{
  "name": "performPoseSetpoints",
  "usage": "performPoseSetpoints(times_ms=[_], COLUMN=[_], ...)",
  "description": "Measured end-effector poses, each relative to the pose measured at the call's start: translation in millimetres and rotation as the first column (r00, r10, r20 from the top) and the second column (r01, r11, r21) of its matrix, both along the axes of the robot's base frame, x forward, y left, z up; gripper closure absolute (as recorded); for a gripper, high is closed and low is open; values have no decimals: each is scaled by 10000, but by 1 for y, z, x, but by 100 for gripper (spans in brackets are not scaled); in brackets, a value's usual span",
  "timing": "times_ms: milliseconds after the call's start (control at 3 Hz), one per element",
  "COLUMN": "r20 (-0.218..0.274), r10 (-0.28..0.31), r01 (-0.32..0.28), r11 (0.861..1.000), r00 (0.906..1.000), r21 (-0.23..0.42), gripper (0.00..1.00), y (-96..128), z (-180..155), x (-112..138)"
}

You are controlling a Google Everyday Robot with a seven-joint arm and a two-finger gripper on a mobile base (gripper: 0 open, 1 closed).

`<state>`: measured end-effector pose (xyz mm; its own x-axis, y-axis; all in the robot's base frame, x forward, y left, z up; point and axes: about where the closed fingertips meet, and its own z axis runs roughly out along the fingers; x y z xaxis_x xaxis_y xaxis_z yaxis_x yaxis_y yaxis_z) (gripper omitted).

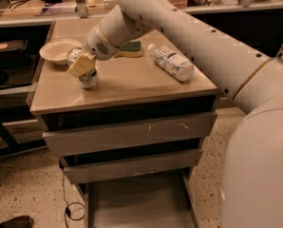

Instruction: Pick 7up can from bottom drawer and place on counter

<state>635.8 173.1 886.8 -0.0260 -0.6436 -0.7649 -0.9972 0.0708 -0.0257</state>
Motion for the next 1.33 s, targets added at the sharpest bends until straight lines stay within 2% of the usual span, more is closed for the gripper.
performPoseSetpoints(times_ms=[333,667,1000,1333], r20=[-355,-375,-375,-376], r10=[244,256,256,257], r01=[-249,-262,-263,-263], r11=[9996,9995,9995,9995], r00=[9991,9990,9990,9990], r21=[-150,-164,-164,-164], gripper=[100,100,82,59], y=[1,1,1,1], z=[-10,-7,-7,-7], x=[15,16,16,16])
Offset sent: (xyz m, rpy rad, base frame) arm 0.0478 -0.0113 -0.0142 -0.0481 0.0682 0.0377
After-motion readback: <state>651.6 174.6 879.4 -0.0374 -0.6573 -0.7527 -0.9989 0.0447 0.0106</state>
